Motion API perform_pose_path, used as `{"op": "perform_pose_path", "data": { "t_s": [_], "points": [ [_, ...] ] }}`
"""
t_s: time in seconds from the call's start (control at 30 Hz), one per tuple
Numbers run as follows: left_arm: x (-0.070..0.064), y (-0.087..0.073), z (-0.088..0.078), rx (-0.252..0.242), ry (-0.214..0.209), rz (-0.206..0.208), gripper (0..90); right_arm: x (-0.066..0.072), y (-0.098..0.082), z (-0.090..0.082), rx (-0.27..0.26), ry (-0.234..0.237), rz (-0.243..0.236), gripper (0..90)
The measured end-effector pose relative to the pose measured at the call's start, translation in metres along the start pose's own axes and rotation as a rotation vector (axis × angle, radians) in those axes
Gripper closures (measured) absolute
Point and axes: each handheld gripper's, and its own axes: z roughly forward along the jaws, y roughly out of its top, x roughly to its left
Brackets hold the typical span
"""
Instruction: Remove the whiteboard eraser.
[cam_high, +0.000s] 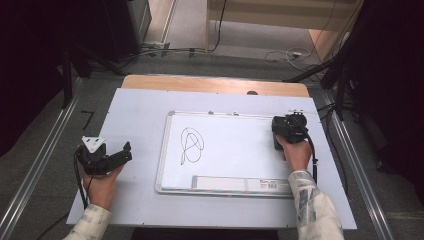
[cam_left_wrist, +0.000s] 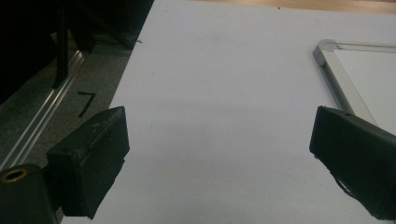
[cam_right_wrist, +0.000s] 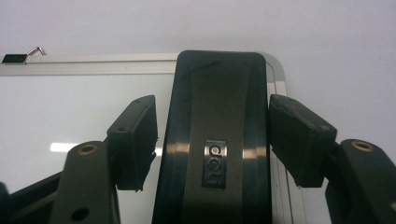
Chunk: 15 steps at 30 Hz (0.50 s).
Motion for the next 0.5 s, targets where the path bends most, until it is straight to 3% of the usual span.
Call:
{"op": "perform_pose_path", "data": {
  "t_s": [0.5],
  "points": [
    [0.0014,-0.0002,0.0005,0.001,-0.001,-0.006,5.5,0.0012,0.0017,0.009,0.019,-0.028,0.013,35.9]
  ]
}}
